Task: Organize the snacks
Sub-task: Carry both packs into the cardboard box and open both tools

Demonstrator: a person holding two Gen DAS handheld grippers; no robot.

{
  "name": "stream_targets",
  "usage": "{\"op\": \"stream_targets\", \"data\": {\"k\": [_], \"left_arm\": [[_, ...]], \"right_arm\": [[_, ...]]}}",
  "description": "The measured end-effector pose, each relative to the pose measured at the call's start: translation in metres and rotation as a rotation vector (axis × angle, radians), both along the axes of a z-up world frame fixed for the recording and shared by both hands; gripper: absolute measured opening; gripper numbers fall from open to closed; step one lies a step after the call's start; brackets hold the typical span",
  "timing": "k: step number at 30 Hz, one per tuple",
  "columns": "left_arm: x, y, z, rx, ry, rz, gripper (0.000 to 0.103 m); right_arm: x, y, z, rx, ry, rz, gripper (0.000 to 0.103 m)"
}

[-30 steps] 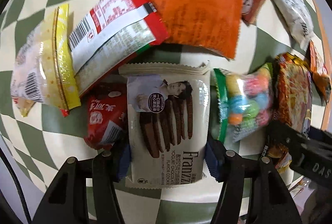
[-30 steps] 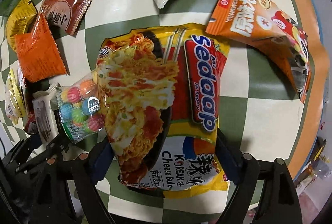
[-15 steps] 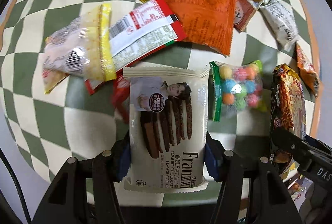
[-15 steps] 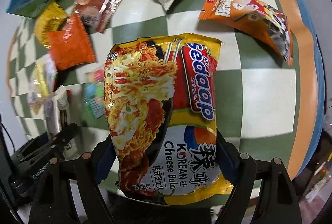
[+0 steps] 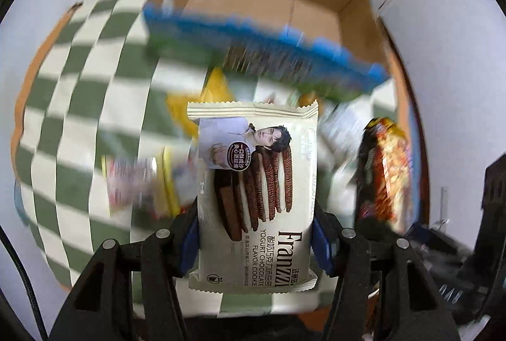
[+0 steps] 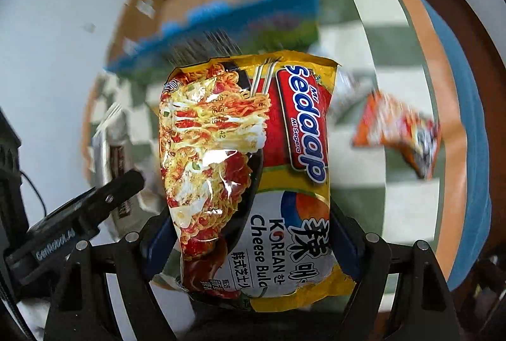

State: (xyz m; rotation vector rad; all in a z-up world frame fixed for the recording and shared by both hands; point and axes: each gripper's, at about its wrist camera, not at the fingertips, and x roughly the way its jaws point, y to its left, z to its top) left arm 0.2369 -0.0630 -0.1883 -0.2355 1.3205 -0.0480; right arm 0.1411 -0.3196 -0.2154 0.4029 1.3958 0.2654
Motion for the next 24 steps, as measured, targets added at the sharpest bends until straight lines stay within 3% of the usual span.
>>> {"op": "stream_targets", "data": {"k": [6,11,18,24], "left_arm": [[0.089,0.003,0.037,-0.016,-0.068,-0.062,0.056],[0.176,0.008,0.031,-0.024,-0.046,-0.124,0.056],[0.276,0.016,-0.018,0.022,0.042,-0.199,0.056],[0.321,0.032,-0.061,0.025,0.121,-0.178,0.056]], "right_arm": [[0.063,-0.008,0.06,0.018,-0.114,-0.054,0.086],[0.145,-0.01,0.076,-0.049,-0.154,-0.093,0.086],[0.247,-0.002,0.038,-0.093,-0.074,-0.11,0.086],[0.301,0.005,-0.016,-0.147,-0.013,-0.085,0.086]]}}
